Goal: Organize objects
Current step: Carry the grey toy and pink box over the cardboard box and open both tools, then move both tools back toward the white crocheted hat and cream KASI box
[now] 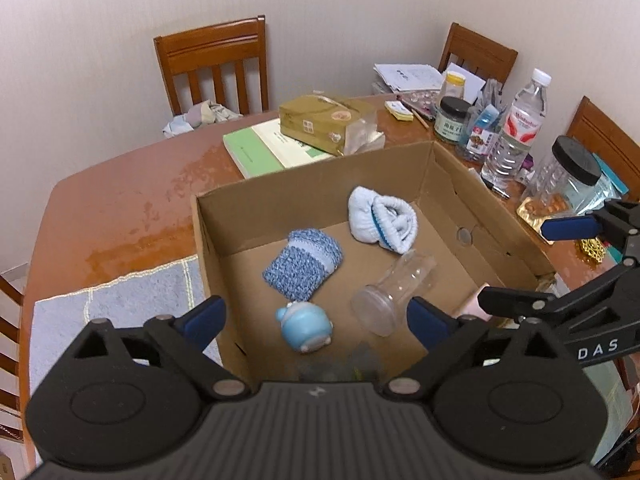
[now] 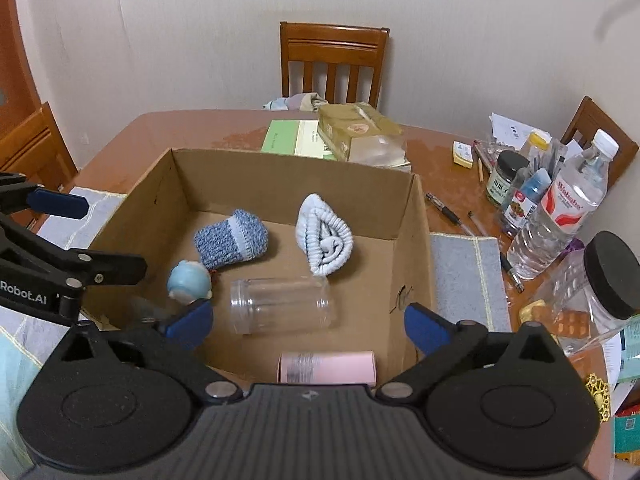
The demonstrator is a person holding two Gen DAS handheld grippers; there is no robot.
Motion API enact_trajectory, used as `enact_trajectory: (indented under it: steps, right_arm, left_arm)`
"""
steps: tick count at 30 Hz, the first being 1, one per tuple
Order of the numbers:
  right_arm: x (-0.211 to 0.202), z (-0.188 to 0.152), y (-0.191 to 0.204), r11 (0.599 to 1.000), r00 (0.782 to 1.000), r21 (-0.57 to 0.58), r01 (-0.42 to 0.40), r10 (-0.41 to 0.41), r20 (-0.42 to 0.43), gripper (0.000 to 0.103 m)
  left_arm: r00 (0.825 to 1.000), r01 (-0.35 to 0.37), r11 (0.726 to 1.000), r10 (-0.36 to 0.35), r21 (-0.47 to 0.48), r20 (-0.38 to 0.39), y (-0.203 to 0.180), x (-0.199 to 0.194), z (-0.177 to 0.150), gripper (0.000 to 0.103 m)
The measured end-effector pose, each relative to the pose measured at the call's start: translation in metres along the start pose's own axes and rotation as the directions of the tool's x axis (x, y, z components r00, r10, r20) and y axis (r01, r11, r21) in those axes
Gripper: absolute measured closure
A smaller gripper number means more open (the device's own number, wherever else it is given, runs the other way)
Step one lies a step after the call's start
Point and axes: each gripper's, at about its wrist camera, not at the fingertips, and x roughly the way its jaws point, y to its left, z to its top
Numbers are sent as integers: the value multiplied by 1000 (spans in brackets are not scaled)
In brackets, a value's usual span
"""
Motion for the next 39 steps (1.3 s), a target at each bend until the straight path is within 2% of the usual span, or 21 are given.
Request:
enact_trajectory:
  steps: [6, 12, 19, 24, 28, 32, 39]
  right_arm:
    - [-10, -4, -7, 1000, 1000, 21, -22, 22, 18, 0]
    - [-24, -21, -12, 999, 999, 41, -8, 7, 33, 0]
    - [-42, -65, -22, 997, 996, 67, -39, 34, 79, 0]
    - [-51, -101, -30, 993, 998, 108, -38, 32, 62, 0]
    - [-50, -125, -35, 992, 1000, 125, 3, -6, 26, 0]
    - [-54, -143, -39, 991, 1000, 132, 12, -13, 9, 0]
    - [-50, -164, -48, 995, 999, 97, 29, -27, -25, 0]
  left_arm:
    - [999, -10, 1000, 10, 8, 32, -6, -17, -4, 5]
    - [997, -53, 999, 53, 7, 63, -15, -33, -22, 5]
    - [994, -76, 997, 77, -14, 78, -27, -46, -61, 5]
    - [993, -89, 996, 89, -7, 82, -41, -53, -91, 5]
    - [992, -105, 994, 105, 1, 67, -54, -52, -114, 5]
    - [996, -77, 996, 79, -36, 33, -61, -48, -134, 5]
    - [995, -95, 991, 95, -97, -8, -67, -47, -154, 5]
